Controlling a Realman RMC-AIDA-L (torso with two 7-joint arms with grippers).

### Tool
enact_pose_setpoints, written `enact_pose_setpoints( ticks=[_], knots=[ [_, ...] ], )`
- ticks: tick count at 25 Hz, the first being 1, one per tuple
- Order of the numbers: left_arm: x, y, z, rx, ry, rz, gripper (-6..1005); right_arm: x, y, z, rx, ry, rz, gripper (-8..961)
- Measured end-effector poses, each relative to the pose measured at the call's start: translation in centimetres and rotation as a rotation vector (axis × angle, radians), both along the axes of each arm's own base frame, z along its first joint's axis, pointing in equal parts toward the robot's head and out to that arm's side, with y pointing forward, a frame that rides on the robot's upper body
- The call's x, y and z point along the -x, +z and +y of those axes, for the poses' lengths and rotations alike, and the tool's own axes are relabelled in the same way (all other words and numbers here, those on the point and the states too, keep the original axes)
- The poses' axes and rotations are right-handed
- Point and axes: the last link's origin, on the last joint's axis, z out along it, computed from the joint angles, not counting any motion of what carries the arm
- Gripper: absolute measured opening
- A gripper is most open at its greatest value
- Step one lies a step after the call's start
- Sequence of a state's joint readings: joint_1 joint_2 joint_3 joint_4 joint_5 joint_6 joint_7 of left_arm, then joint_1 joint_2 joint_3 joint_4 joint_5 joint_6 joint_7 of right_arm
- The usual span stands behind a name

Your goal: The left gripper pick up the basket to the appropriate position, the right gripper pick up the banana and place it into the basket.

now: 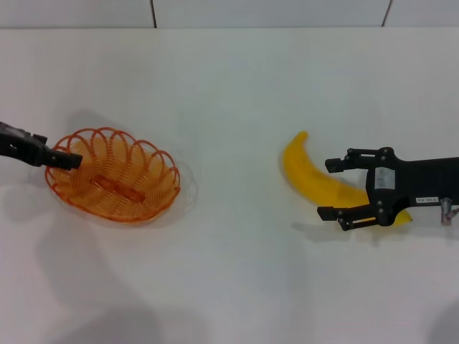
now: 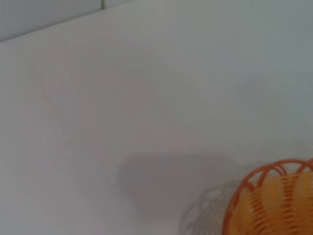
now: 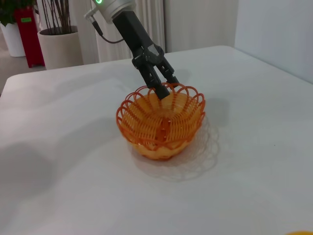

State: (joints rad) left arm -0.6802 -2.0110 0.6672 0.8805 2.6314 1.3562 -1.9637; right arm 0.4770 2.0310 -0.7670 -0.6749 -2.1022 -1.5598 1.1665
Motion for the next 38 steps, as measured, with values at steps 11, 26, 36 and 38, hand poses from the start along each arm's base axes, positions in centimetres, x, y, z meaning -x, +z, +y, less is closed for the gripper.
enact_pose_setpoints(
  ticks=[11, 26, 36, 38],
  knots=[
    [0.0, -1.2, -0.1, 0.009, -0.01, -0.009, 905, 0.0, 0.0, 0.0, 0.002, -0.001, -0.001, 890],
    [0.1, -1.6, 0.2, 0.006, -0.01, -0.003, 904, 0.0, -0.2, 0.0, 0.011, -0.002, -0.004, 890],
    [0.2, -1.6, 0.3, -0.001, -0.016, 0.011, 738, -0.2, -0.3, 0.2, -0.004, -0.012, -0.016, 889],
    [0.2, -1.6, 0.3, -0.001, -0.016, 0.011, 598, -0.2, -0.4, 0.1, 0.002, -0.01, -0.02, 889]
  ],
)
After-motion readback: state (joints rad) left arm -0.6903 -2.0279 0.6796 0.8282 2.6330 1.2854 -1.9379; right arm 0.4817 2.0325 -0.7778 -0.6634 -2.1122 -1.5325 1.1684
